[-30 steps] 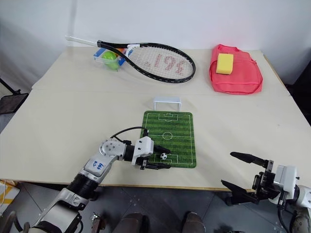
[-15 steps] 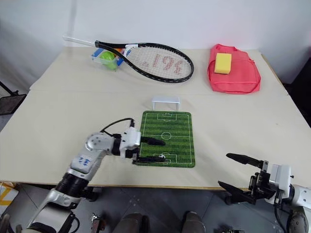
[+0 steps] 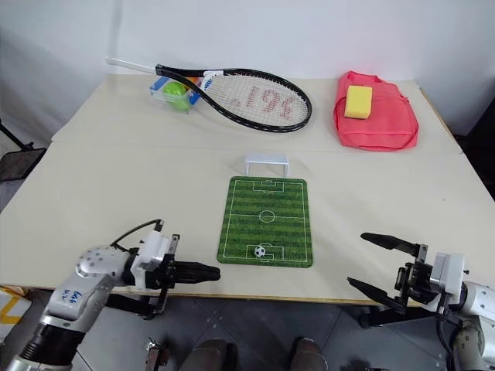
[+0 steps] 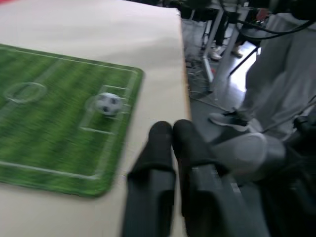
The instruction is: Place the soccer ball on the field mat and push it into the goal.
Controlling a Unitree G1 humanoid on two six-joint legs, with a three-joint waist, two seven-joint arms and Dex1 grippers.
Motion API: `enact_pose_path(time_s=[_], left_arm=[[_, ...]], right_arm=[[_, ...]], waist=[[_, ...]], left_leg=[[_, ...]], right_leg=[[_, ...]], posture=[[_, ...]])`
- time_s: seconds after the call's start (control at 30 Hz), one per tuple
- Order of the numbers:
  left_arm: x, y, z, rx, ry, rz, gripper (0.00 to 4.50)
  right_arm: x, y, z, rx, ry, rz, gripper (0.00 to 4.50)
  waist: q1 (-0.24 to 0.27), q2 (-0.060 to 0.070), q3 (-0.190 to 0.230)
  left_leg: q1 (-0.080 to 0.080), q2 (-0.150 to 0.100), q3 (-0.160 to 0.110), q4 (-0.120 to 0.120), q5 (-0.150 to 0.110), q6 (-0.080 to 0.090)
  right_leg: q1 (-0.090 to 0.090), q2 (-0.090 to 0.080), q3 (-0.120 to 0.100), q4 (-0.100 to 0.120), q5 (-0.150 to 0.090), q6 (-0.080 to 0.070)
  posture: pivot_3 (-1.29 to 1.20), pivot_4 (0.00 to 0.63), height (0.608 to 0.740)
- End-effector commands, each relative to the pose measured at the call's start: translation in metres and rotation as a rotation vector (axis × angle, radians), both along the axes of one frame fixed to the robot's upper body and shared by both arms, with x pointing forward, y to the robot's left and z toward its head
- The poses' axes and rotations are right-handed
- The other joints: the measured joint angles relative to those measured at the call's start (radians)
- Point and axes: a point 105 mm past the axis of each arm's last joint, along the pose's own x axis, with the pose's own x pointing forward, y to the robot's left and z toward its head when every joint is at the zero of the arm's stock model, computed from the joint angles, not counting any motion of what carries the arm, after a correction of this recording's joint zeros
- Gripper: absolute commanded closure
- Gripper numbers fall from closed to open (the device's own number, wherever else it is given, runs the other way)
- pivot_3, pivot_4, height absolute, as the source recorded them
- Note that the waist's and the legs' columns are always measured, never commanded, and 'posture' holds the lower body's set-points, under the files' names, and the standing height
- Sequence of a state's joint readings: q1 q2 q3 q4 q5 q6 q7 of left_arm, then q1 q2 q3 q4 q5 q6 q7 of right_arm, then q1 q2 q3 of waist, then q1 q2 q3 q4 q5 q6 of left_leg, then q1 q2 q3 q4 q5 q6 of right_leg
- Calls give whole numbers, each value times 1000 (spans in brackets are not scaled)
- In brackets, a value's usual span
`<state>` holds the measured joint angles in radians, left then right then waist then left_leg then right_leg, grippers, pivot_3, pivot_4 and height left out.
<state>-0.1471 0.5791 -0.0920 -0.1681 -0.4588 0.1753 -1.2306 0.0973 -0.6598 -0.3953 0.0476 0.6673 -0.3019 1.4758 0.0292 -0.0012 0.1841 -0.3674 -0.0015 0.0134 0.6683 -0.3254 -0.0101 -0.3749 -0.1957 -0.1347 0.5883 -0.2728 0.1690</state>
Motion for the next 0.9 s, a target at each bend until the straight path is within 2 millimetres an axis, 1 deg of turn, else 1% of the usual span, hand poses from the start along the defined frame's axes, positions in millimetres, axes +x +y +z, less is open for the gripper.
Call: enact_pose_path(time_s=[0.03, 0.2, 0.3, 0.37, 0.5, 0.63, 0.73, 0.77, 0.83, 0.9], left_arm=[[1, -24, 1, -11, -32, -9, 4475], [12, -45, -5, -12, -18, -16, 4475], [23, -54, -7, -10, -34, 0, 4475], [29, -59, -7, -8, -39, 8, 4475], [33, -63, -9, 7, -44, -16, 4475], [50, -70, -12, 26, -63, 32, 4475], [75, -73, -4, 15, -124, 132, 4475], [85, -74, 2, 2, -162, 165, 4475], [103, -79, 17, -51, -207, 222, 4475], [121, -79, 42, -124, -274, 291, 4475]], right_arm=[[-4, -2, 1, -17, -4, 24, 0], [-9, -12, -1, -32, 17, -13, 0], [-13, -12, -2, -32, 17, -28, 0], [-15, -11, -2, -26, 13, -38, 0], [-19, -9, -2, -20, 11, -58, 0], [-23, -9, -3, -9, 5, -101, 0], [-22, -6, 0, 11, -14, -130, 0], [-20, -6, 1, 23, -25, -146, 0], [-17, -5, 3, 51, -38, -178, 0], [-13, -3, 6, 89, -56, -220, 0]], waist=[[-2, 0, 0], [-2, 0, 0], [-2, 0, 0], [-2, 0, 0], [-2, 1, 0], [1, 1, 0], [1, 0, 0], [1, 0, 0], [1, 0, 0], [1, 0, 0]], left_leg=[[0, 0, 0, 0, 0, 0], [0, 0, 0, 0, 0, 0], [0, 0, 1, 0, 0, 0], [0, 0, 1, 0, 0, 0], [0, 0, 1, 0, 0, 0], [0, -1, 1, 1, 0, 0], [0, -1, 1, 1, 0, 0], [0, 0, 0, 1, 0, 0], [0, -1, 0, 1, 0, 0], [-1, -1, 0, 2, 0, 0]], right_leg=[[0, 0, 0, 0, 0, 0], [0, 0, 0, 0, 0, 0], [0, 0, 0, 0, 0, 0], [0, 0, 0, 0, 0, 0], [0, 0, 0, 0, 0, 0], [0, 0, 0, 0, 0, 0], [0, 0, 0, -1, 0, 1], [0, 0, 0, -1, 0, 1], [0, 0, 0, -1, 1, 1], [0, 0, 0, -1, 1, 1]], posture=[[0, 150, 740], [0, 150, 740], [0, 150, 740], [0, 150, 740], [0, 150, 740], [0, 150, 740], [0, 150, 740], [0, 150, 740], [0, 150, 740], [0, 150, 740]])
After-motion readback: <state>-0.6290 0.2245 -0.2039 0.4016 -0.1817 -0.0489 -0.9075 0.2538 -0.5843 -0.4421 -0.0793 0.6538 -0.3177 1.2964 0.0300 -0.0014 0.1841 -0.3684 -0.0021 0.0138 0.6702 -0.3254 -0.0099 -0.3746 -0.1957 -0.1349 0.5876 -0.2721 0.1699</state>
